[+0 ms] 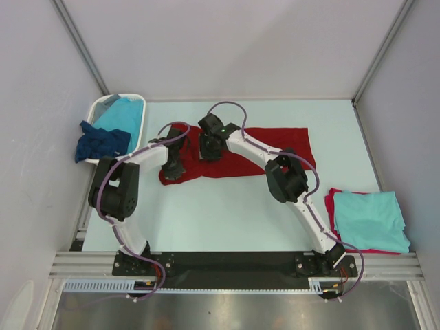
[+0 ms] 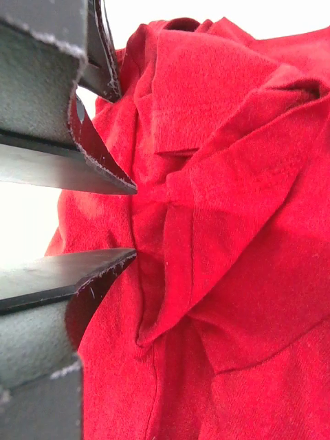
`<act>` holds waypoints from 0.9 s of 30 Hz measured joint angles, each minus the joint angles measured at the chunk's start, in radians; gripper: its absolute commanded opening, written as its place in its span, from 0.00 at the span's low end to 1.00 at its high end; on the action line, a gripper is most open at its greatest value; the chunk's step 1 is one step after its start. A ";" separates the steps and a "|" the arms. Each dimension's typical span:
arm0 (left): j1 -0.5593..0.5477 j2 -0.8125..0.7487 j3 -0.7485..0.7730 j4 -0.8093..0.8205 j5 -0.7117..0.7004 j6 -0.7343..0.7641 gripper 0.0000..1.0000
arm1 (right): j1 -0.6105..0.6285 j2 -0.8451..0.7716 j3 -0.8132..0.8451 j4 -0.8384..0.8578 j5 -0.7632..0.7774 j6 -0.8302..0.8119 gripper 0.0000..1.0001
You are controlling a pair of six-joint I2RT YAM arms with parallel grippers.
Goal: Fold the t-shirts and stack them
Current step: Fold the other side of the tshirt into a rectangle
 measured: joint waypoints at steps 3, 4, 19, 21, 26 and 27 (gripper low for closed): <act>0.000 0.000 -0.001 0.001 0.000 0.000 0.00 | 0.000 0.000 0.000 0.008 0.000 0.000 0.43; 0.000 0.000 -0.001 0.001 0.000 0.000 0.00 | 0.000 0.000 0.000 0.009 0.000 0.000 0.43; 0.000 -0.003 -0.003 0.003 0.000 0.000 0.00 | -0.014 0.008 0.087 0.013 0.000 0.004 0.27; 0.000 -0.003 -0.003 0.003 0.000 0.000 0.00 | -0.017 0.027 0.103 0.014 0.000 0.008 0.30; 0.000 -0.008 -0.009 0.009 0.000 0.000 0.01 | -0.021 0.066 0.105 0.003 0.001 0.012 0.40; 0.000 -0.008 -0.010 0.010 0.000 0.000 0.00 | -0.021 0.066 0.098 0.002 0.001 0.012 0.41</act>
